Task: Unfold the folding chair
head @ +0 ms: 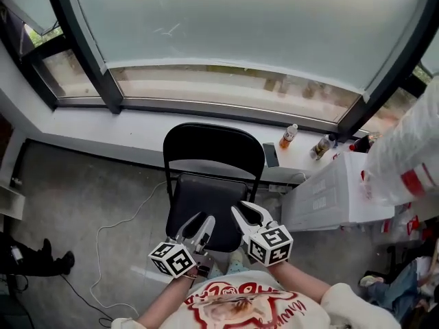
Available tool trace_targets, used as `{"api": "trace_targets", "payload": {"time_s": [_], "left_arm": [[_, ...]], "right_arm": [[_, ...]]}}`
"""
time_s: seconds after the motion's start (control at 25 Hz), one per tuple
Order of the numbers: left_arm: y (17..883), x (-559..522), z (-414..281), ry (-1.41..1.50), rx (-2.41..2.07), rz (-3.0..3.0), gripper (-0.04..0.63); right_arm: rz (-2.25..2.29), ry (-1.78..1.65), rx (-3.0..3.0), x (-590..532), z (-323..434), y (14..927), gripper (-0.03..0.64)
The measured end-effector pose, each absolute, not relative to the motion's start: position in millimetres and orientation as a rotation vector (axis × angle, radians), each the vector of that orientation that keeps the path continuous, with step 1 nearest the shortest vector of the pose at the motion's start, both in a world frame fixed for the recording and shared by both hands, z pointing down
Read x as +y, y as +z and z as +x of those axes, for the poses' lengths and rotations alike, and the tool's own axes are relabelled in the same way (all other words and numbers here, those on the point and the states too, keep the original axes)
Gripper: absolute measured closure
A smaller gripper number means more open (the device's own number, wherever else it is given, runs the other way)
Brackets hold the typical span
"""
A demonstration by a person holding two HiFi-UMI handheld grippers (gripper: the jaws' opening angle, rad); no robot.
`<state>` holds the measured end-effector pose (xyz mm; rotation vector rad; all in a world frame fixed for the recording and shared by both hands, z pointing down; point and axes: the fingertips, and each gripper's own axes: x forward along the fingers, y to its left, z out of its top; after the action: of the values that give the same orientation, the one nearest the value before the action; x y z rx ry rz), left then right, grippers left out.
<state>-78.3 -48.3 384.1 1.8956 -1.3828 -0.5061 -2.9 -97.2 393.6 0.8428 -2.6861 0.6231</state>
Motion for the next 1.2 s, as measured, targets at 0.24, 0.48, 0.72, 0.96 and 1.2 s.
{"api": "trace_targets", "payload": {"time_s": [0.24,0.48,0.72,0.96,1.2], "left_arm": [[360,-54,-69,-0.432,-1.428,2.020,0.564],[354,-46,-67,-0.382,-1.433,2.052,0.595],[354,-23,-68,-0.354,-1.422,2.089,0.595],[365,10,-65,-0.340,-1.388,2.112,0.595],[358,35,-65,-0.375,-1.377,2.115,0.595]], "right_arm": [[0.832,0.581,-2.744,-92,0,378,0.592],[0.795,0.547,-2.791,-80,-10,363,0.594],[0.770,0.529,-2.795,-58,-23,361,0.594],[0.805,0.561,-2.779,-26,-25,378,0.594],[0.759,0.519,-2.801,1,-22,370,0.594]]}}
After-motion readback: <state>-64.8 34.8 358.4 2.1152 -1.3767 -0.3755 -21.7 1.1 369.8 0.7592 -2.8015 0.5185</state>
